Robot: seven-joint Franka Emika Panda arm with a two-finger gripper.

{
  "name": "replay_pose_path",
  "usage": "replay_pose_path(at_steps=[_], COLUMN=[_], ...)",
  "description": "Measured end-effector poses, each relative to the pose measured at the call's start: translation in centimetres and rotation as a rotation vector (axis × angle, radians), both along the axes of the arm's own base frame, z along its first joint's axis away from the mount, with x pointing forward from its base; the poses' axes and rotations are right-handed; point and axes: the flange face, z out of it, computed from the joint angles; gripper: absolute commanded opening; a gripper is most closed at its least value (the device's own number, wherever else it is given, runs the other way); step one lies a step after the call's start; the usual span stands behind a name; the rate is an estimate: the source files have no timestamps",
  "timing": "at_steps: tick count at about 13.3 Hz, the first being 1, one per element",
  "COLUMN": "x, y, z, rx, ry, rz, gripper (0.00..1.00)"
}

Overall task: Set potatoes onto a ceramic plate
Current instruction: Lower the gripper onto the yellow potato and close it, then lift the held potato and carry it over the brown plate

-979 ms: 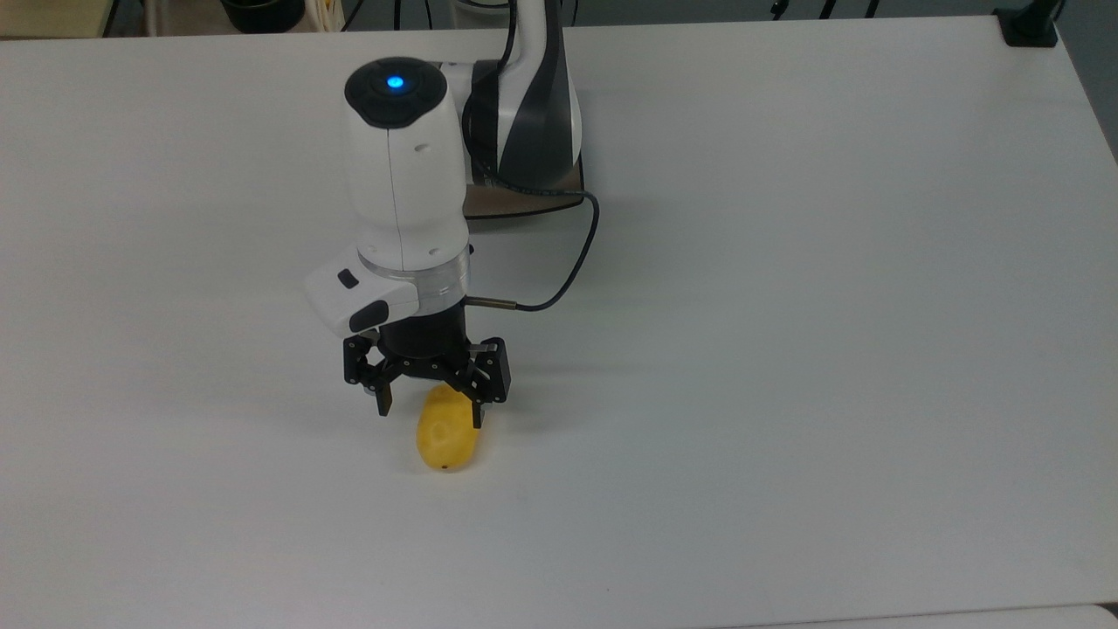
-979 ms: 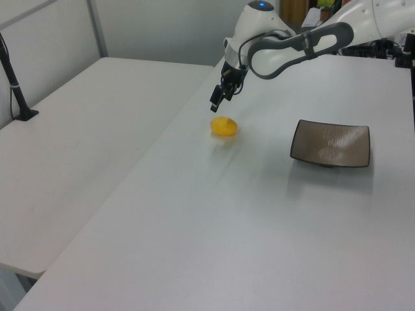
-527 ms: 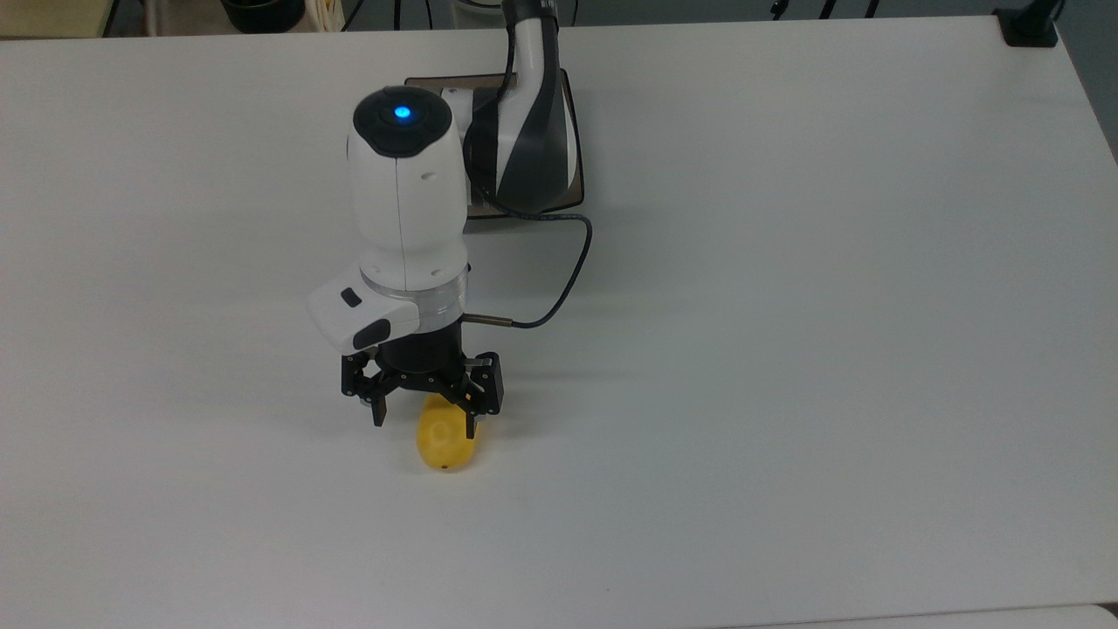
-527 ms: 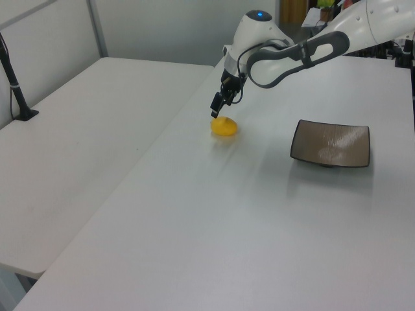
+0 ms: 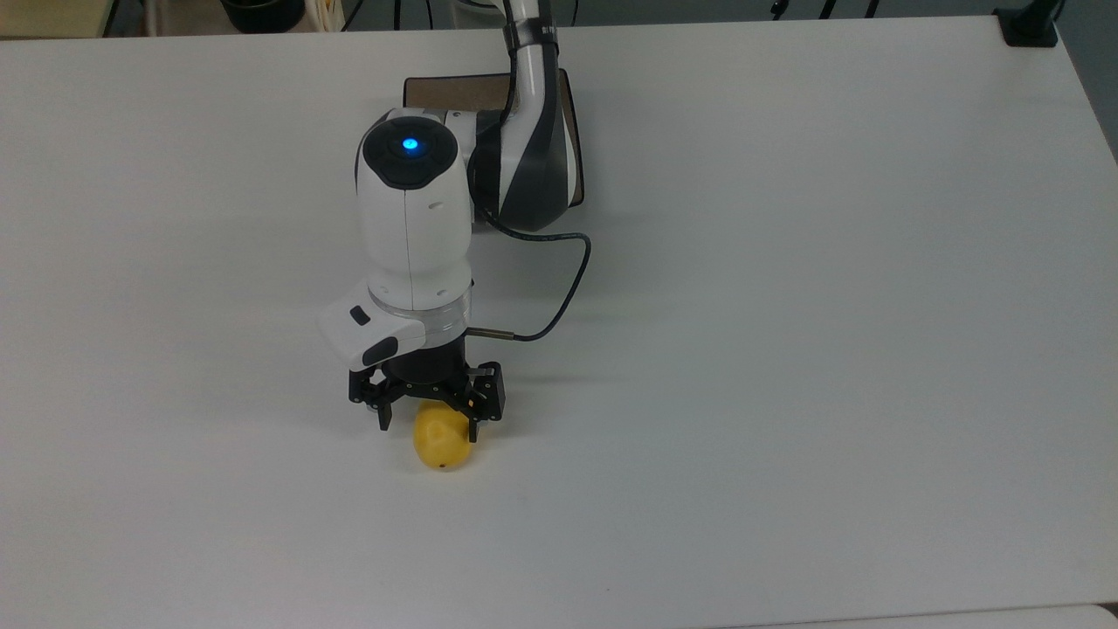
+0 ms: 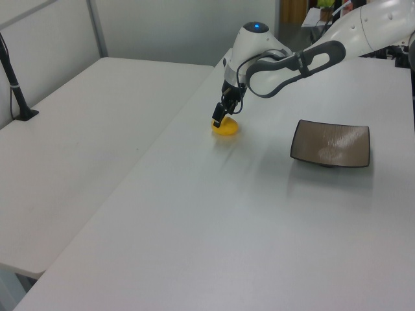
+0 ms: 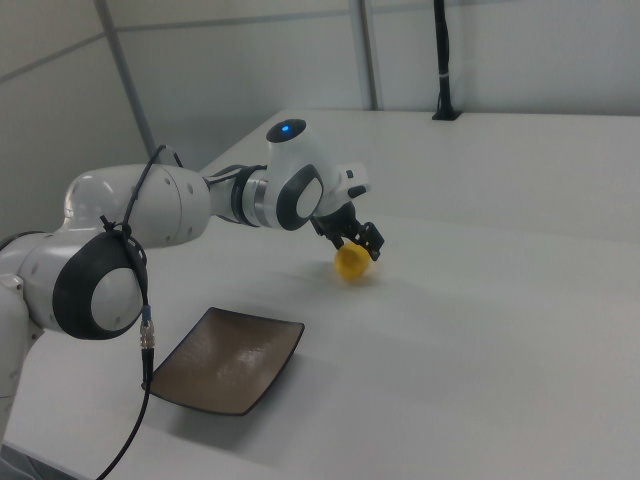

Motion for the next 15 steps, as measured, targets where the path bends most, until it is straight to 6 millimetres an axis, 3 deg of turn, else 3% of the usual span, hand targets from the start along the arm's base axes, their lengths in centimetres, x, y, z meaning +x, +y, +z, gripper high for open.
replay_pose_path(at_steps=[1,3,4,7,8,10,13,15], x=[0.0,0.0,0.0,0.0,0.0,0.0,-0.1,0.0], y=[0.1,0.2,0.2,0.3,0.5,0.6,0.9,0.9], z=[-0.3,-0.8,-0.9,-1.0,-0.9,-0.9,-0.8,0.4], rx=[0.000,0.001,0.001,-0.002,-0.003,-0.006,-0.025,-0.024], ry=[0.004,0.010,0.011,0.012,0.012,0.012,0.010,-0.005], rz=[0.001,0.002,0.003,0.006,0.009,0.013,0.028,0.029], gripper=[0.92,0.61,0.53,0.13,0.06,0.00,0.00,0.00])
